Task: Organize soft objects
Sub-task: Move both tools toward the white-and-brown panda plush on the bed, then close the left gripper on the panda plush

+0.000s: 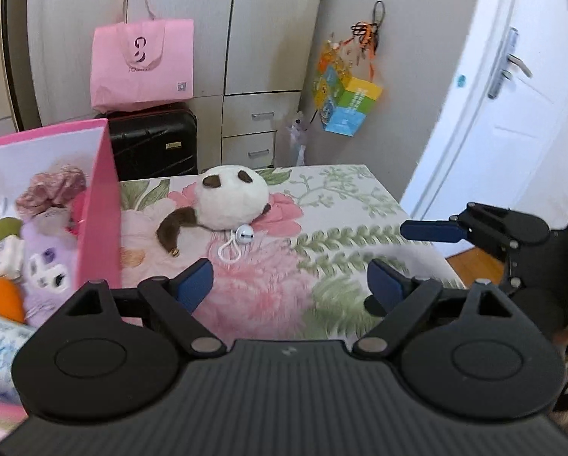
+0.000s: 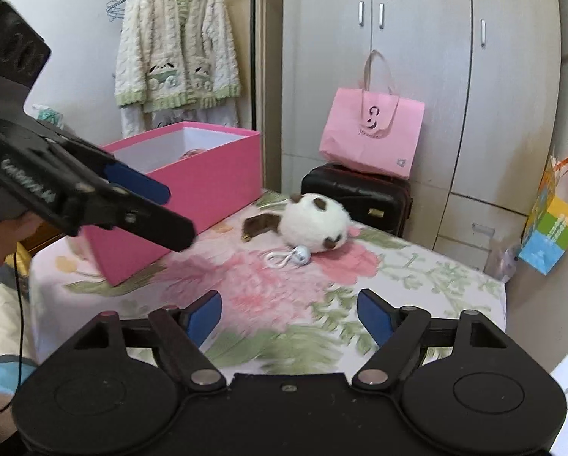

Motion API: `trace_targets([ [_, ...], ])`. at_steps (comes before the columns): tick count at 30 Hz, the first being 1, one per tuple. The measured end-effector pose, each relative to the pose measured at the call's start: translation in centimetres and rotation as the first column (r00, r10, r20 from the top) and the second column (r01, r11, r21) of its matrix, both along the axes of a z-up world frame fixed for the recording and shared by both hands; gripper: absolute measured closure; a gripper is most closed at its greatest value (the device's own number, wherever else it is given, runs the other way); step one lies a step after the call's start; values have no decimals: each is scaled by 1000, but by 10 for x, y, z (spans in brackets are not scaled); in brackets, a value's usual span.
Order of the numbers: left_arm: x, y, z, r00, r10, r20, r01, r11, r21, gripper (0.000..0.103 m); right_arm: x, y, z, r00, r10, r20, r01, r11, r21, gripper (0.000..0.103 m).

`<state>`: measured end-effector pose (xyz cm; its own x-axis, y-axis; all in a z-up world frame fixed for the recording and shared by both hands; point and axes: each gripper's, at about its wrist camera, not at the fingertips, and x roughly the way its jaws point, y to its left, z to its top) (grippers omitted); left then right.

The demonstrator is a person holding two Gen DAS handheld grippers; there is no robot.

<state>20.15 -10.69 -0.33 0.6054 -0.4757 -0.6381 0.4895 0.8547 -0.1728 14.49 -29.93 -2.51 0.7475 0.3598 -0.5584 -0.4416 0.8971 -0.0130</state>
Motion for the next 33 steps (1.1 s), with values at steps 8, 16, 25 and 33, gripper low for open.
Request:
trace_targets([
  [8, 48, -20, -26, 992, 120, 24, -119, 992, -29, 2, 60, -18, -18, 999, -45, 30, 44, 999, 27, 15],
  [16, 86, -26, -49, 972, 229, 62, -228, 973, -19, 0, 102, -36, -27, 994, -83, 64, 81, 996, 30, 15],
  [25, 104, -22, -61, 965, 261, 15, -259, 962, -89, 2, 144, -9, -52, 984, 148, -94, -143, 988, 57, 15],
  [33, 106, -26, -68, 963, 264, 54, -257, 960, -113, 4, 156, 15, -51, 979, 202, -5, -202, 979, 1, 14],
])
